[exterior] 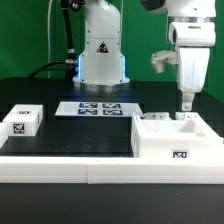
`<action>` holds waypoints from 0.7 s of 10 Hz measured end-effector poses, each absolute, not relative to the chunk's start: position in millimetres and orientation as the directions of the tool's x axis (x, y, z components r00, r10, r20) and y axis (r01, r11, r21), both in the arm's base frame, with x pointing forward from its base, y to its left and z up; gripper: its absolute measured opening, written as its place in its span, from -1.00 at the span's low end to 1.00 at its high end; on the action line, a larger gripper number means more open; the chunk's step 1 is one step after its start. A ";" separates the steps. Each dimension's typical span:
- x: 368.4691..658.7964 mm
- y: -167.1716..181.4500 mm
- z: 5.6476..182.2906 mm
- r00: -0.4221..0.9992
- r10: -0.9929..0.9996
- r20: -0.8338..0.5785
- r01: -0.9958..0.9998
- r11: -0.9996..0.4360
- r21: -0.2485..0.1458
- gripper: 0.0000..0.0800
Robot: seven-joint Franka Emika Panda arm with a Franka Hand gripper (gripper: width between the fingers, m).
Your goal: Assemble cabinet
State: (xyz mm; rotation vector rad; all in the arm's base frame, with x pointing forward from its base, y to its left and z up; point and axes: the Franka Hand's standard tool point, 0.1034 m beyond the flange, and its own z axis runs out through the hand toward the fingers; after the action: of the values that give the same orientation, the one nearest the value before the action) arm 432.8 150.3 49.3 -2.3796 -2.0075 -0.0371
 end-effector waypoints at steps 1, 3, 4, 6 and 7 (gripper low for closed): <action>428.6 156.0 44.5 0.174 0.984 0.045 0.985 -0.174 -0.005 0.99; 420.7 171.4 31.4 0.193 0.978 0.076 0.981 -0.194 0.005 0.99; 418.2 173.5 26.3 0.192 0.978 0.077 0.981 -0.193 -0.001 0.99; 414.7 175.0 18.6 0.194 0.977 0.082 0.981 -0.194 -0.007 0.99; 413.6 174.7 17.0 0.195 0.977 0.081 0.981 -0.195 -0.011 0.99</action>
Offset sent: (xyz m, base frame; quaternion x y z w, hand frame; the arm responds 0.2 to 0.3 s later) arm -0.0015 0.0222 -0.0160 -0.0099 0.0205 0.0115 0.9997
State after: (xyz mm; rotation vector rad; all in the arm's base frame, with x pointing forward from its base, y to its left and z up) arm 413.6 174.7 17.0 -2.3818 -1.9541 -0.0861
